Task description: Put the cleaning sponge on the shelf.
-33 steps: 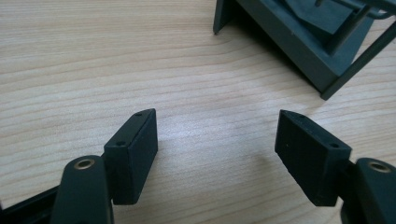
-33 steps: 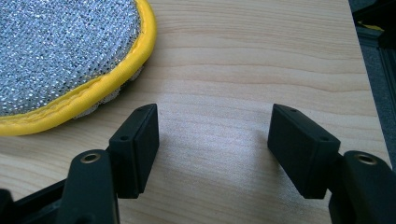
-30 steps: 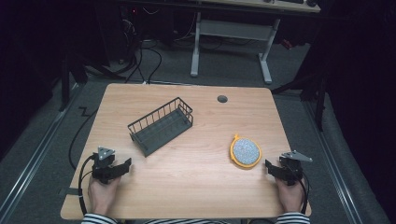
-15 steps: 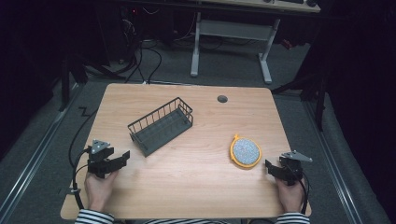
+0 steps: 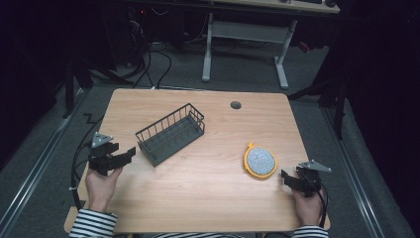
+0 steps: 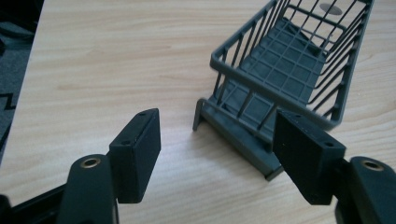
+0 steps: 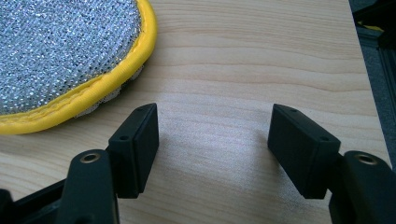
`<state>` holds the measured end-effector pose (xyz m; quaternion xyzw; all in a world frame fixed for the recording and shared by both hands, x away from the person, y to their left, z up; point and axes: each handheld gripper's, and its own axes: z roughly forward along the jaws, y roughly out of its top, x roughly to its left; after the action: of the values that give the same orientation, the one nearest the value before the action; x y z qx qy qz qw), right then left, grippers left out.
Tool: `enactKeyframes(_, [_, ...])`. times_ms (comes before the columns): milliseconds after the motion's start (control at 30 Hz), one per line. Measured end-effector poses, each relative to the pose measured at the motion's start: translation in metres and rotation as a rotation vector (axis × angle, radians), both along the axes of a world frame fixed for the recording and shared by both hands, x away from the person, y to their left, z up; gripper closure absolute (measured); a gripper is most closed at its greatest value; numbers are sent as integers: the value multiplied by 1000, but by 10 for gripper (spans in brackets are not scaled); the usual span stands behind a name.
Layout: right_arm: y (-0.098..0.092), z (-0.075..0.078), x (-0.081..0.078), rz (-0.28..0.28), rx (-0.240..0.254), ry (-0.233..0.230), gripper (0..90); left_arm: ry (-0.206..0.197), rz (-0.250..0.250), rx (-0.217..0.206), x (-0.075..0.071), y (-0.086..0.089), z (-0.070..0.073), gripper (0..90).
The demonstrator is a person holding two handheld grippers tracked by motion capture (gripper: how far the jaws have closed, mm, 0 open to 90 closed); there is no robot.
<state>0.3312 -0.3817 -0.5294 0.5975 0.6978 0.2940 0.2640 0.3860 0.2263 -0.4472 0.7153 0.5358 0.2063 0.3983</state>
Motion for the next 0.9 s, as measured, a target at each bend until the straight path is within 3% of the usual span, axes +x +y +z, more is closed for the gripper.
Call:
enactKeyframes(267, [0, 0, 0, 0, 0, 0, 340, 22, -24, 25, 19, -7, 12, 342])
enactKeyframes(600, [0, 0, 0, 1, 0, 2, 340, 40, -26, 43, 39, -14, 19, 344])
enactKeyframes(700, [0, 0, 0, 1, 0, 2, 340, 44, -29, 27, 44, -15, 20, 348])
enactKeyframes(800, [0, 0, 0, 1, 0, 2, 340, 56, -35, 56, 53, -21, 22, 352])
enactKeyframes(900, [0, 0, 0, 1, 0, 2, 340, 62, -40, 47, 58, -22, 22, 367])
